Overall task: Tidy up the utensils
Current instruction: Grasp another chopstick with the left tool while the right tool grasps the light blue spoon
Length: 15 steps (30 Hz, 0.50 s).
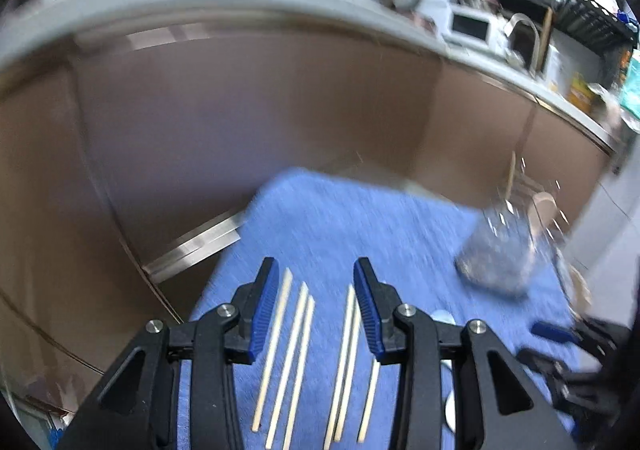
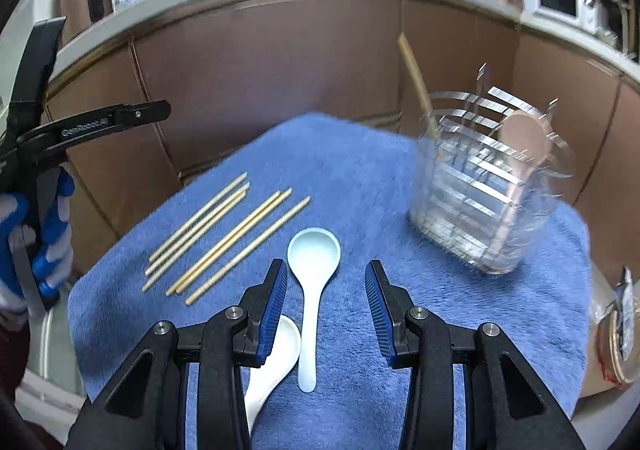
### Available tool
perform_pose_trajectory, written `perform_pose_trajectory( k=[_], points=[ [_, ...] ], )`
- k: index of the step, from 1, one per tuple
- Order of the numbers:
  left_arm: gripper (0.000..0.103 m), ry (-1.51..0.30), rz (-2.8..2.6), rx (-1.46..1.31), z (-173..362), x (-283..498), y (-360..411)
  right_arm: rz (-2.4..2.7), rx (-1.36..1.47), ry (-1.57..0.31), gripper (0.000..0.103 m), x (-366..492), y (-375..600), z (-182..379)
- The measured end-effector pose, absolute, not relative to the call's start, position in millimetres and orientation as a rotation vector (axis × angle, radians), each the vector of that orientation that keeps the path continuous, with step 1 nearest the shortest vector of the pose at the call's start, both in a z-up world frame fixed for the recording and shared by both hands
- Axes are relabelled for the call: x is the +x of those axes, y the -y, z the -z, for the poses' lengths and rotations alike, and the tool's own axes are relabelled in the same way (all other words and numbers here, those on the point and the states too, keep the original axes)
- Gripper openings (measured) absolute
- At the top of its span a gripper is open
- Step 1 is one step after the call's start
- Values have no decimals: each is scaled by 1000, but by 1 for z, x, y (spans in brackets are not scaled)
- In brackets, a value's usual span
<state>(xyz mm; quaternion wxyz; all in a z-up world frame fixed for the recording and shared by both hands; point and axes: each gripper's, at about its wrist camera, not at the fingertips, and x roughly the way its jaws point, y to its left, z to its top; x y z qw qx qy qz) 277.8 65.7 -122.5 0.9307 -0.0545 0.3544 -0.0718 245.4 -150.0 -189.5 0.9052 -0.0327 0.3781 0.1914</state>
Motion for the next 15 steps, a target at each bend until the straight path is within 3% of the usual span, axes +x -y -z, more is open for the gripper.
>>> perform_pose_trajectory(
  k=[10,15],
  points=[
    [36,-1041,390,-151,169,331,-58,-502,-60,-974,40,317,145,231],
    [27,-1132,382,-122,188,362,-43,-528,-78,-1019,40,335,140,246]
  ],
)
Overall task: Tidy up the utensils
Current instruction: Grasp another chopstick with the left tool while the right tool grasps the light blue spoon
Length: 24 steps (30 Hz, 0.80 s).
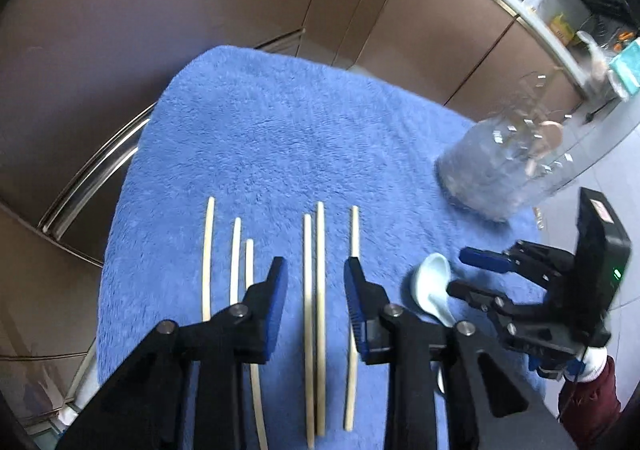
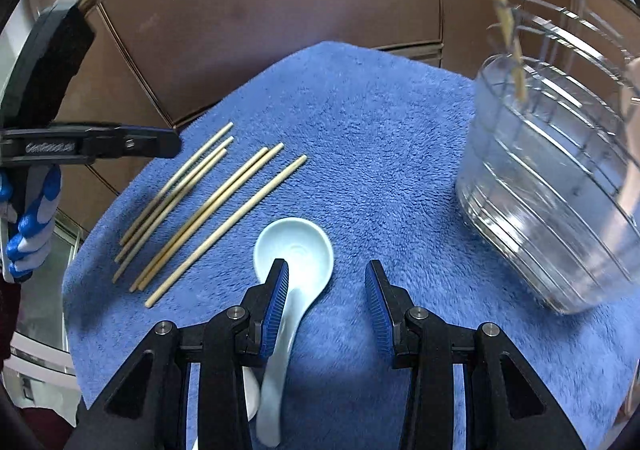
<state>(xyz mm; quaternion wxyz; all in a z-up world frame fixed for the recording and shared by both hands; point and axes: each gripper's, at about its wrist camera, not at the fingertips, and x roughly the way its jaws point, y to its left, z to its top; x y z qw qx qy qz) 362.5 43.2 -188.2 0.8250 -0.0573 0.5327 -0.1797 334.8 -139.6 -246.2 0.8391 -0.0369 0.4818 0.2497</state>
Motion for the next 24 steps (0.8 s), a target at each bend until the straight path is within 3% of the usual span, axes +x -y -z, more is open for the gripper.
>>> perform_pose_trajectory(
  k=[11,24],
  points=[
    [16,-1233,382,-53,216,399,-22,-576,-94,-1030,39,349,131,256],
    [15,-1280,377,-25,234,411,-17,-606,-153,-1063,34,361,121,264]
  ],
)
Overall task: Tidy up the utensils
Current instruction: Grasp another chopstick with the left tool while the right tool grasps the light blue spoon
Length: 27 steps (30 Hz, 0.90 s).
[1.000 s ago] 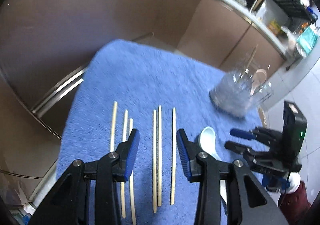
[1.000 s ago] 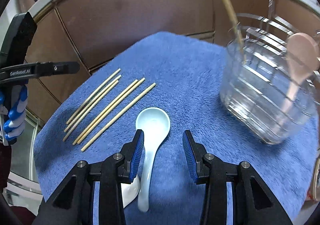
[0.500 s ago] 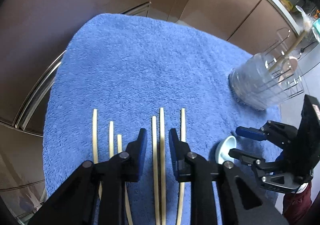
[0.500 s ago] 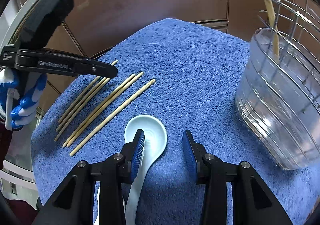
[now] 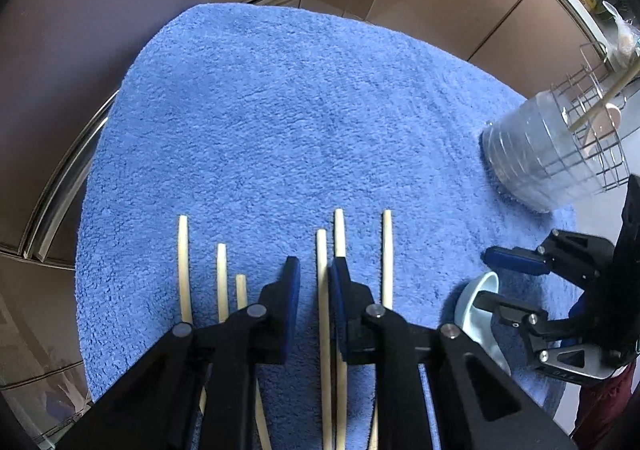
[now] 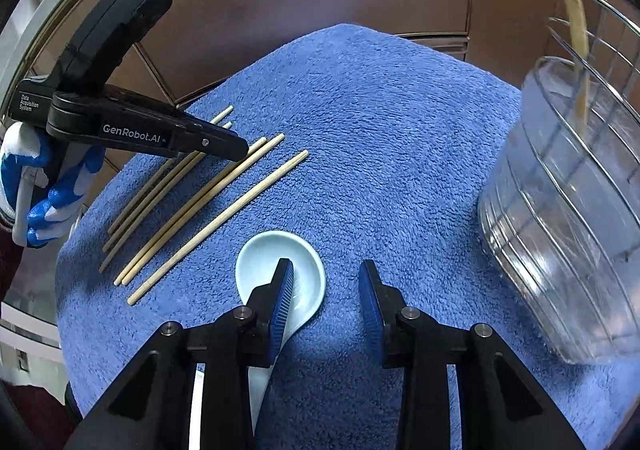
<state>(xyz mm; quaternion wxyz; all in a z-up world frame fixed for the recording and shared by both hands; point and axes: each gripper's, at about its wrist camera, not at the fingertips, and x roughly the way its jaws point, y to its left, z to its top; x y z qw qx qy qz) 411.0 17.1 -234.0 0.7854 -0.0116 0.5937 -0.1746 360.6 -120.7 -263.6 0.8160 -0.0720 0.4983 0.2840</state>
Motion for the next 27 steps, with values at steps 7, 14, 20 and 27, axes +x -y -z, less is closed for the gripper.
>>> perform_pose_trajectory(
  k=[7,14,20,27],
  points=[
    [15,-1300,393,-21,240,418,-12,-654,-216,-1094,34,371,108,264],
    [15,-1333,431,-38,248,432,-19,-713,-248,-1153,31,393,96,267],
    [15,-1359,449,-39,251,438,-24,-726,-310,-1177,29,405,82,264],
    [15,-1382,463,-4,249,442,-16,-728,-309,-1187,31,410,83,265]
  ],
)
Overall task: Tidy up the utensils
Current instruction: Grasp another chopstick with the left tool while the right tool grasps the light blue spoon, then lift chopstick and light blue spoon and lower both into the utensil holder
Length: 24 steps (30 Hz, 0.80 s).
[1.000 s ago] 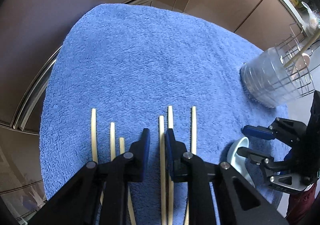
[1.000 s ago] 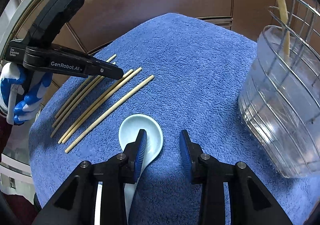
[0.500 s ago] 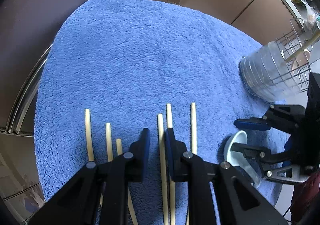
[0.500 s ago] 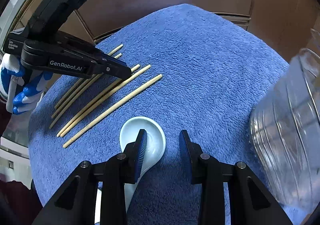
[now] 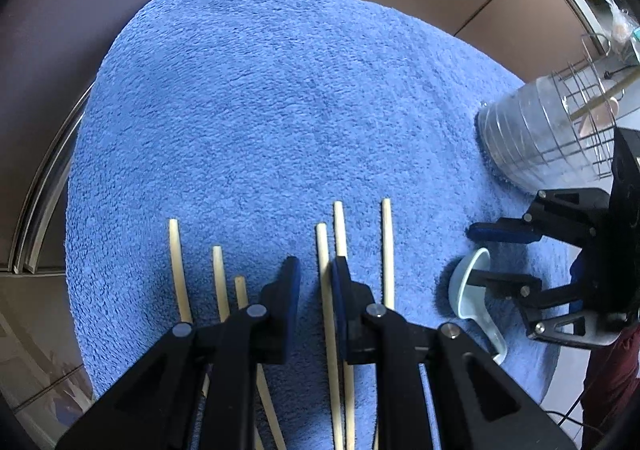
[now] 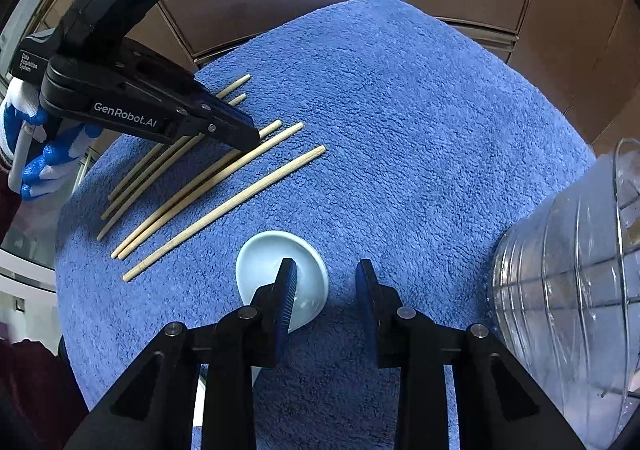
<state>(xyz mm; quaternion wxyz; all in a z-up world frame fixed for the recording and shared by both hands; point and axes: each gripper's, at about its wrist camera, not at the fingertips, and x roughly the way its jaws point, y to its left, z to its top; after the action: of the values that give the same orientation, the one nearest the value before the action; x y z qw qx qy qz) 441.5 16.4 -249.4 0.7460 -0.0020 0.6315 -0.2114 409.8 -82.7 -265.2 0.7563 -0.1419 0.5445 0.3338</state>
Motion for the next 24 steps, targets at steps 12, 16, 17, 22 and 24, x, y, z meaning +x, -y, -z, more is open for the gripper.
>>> perform_pose_trajectory(
  k=[12,16,17,22,24],
  points=[
    [5,-1335,405,55,252,441,5,-774,-360,-1152,8,412,72,266],
    [4,-1268,395,29,247,433,5,-738,-392,-1089,5,393,75,258],
    [4,-1250,391,21,244,430,4,-726,-398,-1073,5,390,75,255],
    [4,-1111,379,-23,206,407,-9,-679,-376,-984,5,370,86,231],
    [4,-1050,379,-41,186,398,-12,-659,-340,-938,5,361,97,218]
  ],
)
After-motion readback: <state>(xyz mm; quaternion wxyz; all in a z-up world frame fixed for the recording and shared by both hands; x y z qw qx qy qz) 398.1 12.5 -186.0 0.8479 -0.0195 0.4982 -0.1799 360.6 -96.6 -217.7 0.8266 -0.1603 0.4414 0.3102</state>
